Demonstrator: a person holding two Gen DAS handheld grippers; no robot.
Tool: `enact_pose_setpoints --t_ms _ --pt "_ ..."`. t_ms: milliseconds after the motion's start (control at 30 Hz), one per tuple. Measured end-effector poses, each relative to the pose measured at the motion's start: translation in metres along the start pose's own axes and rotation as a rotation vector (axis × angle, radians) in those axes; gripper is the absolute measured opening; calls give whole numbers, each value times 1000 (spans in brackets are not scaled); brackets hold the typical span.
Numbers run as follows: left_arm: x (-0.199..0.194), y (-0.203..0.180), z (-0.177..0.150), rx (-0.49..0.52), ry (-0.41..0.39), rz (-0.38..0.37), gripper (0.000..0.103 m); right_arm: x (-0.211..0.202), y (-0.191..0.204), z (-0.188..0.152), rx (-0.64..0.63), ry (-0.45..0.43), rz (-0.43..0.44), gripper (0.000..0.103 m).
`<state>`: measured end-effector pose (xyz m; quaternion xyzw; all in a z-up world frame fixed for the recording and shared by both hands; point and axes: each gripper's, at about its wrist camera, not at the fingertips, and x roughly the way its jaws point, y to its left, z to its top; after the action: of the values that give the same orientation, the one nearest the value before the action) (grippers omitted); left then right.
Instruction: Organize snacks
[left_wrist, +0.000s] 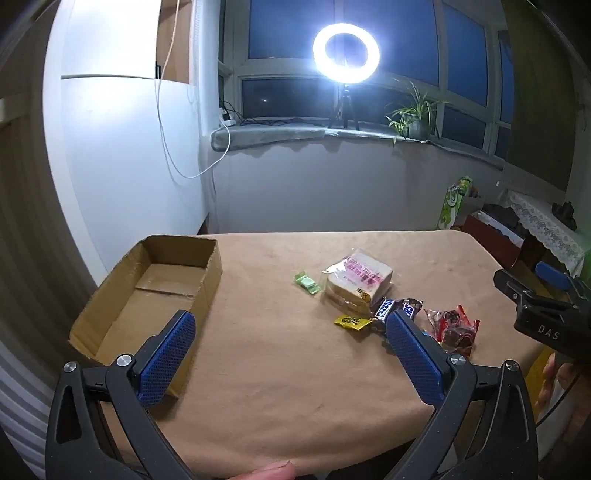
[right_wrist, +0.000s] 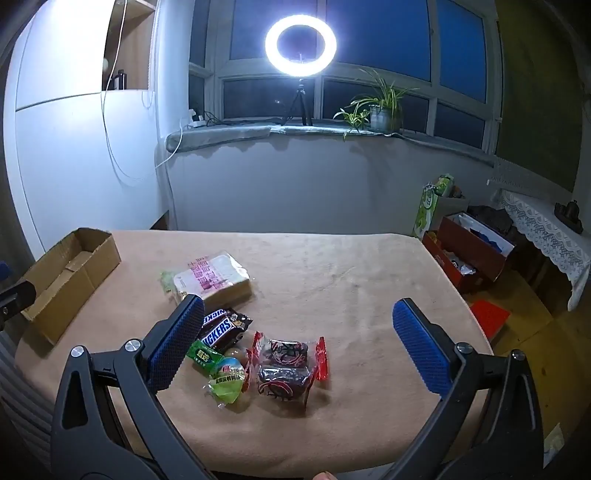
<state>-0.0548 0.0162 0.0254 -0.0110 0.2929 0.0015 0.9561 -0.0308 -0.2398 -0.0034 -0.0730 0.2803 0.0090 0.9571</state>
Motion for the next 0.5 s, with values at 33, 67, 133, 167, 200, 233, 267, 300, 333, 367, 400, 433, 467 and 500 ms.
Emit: enact_pose_setpoints --t_ms 33,67,133,167,200,233,267,300,333,367,400,433,467,500 --pt "2 1 -1 -3 15 -7 103 1 3 -2 1 9 -1 103" --pt "6 1 0 -6 34 -11 103 2 7 -4 1 20 0 103" --pt "17 2 -5 -19 101 -30 103 4 8 -6 4 27 1 103" --pt "20 2 -8 -26 118 -39 103 5 10 -7 2 33 0 103" --pt "25 3 -12 -40 148 -58 103 6 11 -9 3 35 -2 103" --pt "29 5 -16 -55 178 -75 103 7 14 -10 0 39 -6 103" --pt "32 6 -20 -71 200 -92 103 7 16 -12 -2 41 -10 103" --pt "36 8 -25 -92 228 -116 103 7 16 -12 -4 43 -13 103" --pt "39 10 -29 -113 252 -142 103 7 17 -12 -10 46 -17 103" --pt "41 10 -31 -129 270 -167 103 7 17 -12 -15 49 -23 103" --pt "45 12 -36 -153 294 -202 103 7 16 -12 -17 50 -26 103" --pt "47 13 -40 -170 313 -225 103 7 16 -12 -20 51 -34 103" --pt "50 13 -42 -178 328 -236 103 7 15 -11 -21 52 -39 103" --pt "53 13 -46 -186 346 -250 103 7 15 -11 -22 55 -46 103"
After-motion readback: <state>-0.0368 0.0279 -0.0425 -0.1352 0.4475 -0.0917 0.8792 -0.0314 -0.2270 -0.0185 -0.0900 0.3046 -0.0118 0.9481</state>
